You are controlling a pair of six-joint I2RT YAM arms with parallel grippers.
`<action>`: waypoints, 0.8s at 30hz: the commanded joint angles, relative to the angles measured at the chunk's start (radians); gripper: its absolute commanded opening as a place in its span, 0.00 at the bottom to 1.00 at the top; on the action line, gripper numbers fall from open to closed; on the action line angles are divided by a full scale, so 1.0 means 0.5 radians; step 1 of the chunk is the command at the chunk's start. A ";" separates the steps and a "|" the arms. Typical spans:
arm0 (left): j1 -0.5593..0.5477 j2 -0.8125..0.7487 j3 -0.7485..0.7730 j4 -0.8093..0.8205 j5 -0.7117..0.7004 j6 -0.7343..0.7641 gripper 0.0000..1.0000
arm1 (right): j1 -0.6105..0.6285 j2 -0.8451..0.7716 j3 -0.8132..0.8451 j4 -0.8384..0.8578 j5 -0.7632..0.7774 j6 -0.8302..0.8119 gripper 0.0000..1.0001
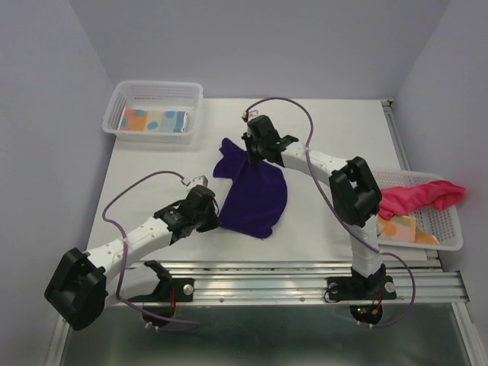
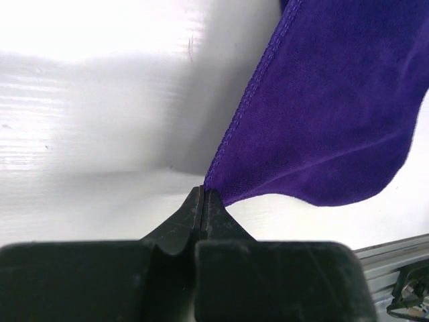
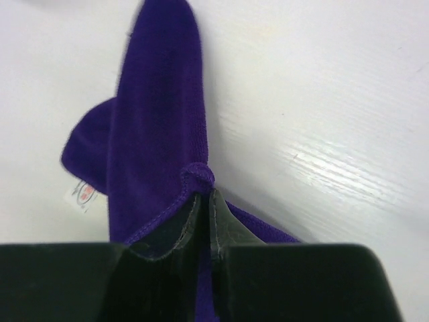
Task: Fold and stack the towels
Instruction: Flatten out the crumpled towel
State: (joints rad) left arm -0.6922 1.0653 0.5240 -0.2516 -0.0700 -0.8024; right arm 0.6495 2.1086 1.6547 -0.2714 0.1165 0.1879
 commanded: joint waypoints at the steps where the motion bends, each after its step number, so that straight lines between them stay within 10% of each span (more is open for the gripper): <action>1: -0.002 -0.093 0.209 -0.073 -0.191 0.034 0.00 | 0.014 -0.281 -0.100 0.208 0.147 -0.072 0.03; 15: -0.002 -0.130 0.253 -0.117 -0.244 0.083 0.00 | 0.011 -0.401 -0.536 0.092 0.267 0.155 0.08; 24: 0.001 -0.050 0.216 -0.074 -0.216 0.108 0.00 | 0.011 -0.400 -0.536 0.061 0.328 0.210 0.31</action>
State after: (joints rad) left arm -0.6922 1.0359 0.6434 -0.3046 -0.1719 -0.7677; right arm 0.6495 1.9358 1.3968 -0.2604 0.2485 0.2695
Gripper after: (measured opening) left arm 0.019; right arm 0.302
